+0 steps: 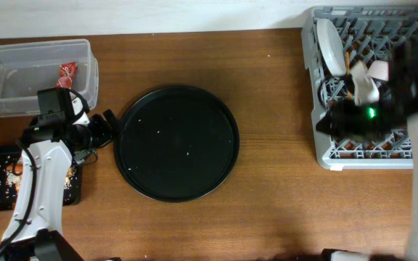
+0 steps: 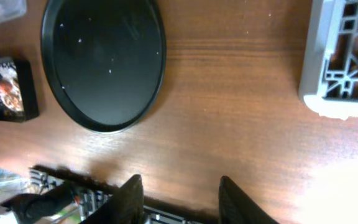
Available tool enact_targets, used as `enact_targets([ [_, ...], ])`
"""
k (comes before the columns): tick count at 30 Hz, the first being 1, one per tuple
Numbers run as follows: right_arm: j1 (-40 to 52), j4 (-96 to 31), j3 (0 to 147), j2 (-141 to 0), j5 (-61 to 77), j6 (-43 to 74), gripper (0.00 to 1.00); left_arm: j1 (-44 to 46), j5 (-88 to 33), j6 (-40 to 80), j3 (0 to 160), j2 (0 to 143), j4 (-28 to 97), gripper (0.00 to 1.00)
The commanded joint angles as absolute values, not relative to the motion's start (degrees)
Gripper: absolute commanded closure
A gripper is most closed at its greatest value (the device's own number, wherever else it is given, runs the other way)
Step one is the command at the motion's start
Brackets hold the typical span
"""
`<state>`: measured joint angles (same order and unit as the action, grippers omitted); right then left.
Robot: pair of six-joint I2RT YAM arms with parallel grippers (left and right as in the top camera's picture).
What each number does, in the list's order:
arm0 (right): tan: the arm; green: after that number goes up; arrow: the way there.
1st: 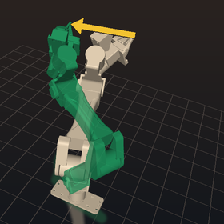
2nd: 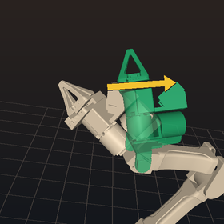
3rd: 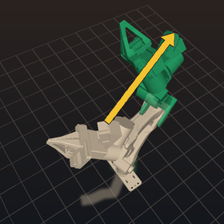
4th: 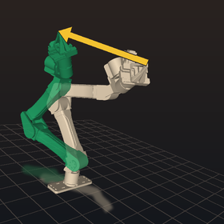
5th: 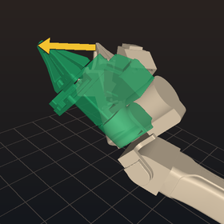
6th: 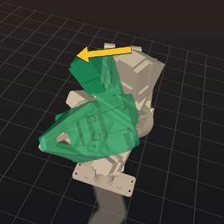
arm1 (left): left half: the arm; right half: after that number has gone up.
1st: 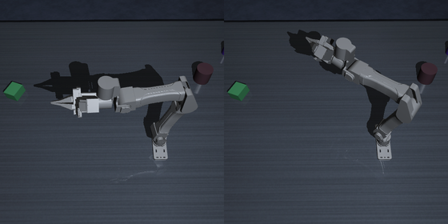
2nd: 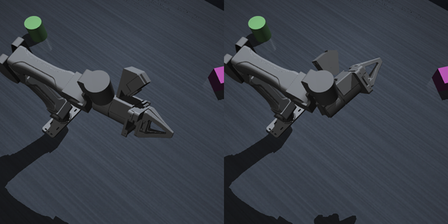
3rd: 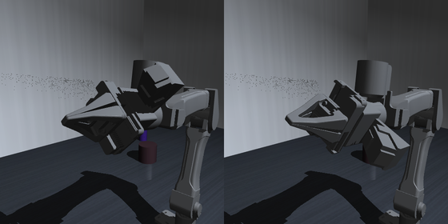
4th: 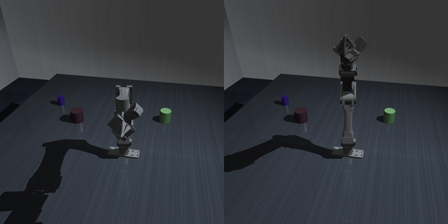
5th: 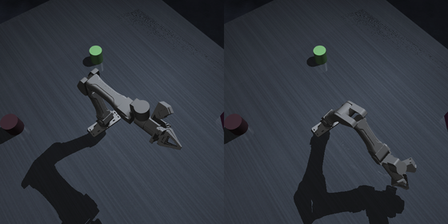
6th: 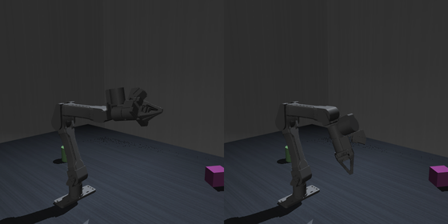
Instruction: Sort waste into correct bins and load items into the dishwasher rack
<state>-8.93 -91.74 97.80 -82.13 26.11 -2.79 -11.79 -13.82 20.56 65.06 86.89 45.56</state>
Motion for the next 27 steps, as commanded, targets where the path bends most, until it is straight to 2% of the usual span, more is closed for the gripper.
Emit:
enact_targets([
  [1,-8.21,-88.64,86.83,-72.47,23.94,-2.63,0.02,-11.66,-13.67,19.66,65.01,87.09,45.52,0.01],
  [5,-8.21,-84.97,75.33,-65.93,24.14,-2.04,0.02,-11.66,-13.67,19.66,65.01,87.09,45.52,0.01],
  [8,-8.21,-85.01,71.75,-66.0,24.84,0.95,0.02,-11.66,-13.67,19.66,65.01,87.09,45.52,0.01],
  [22,-8.21,-84.99,70.85,-73.34,22.41,0.3,0.02,-11.66,-13.67,19.66,65.01,87.09,45.52,0.01],
  [27,-8.19,-77.19,68.27,-72.51,24.49,0.3,0.02,-11.66,-13.67,19.66,65.01,87.09,45.52,0.01],
])
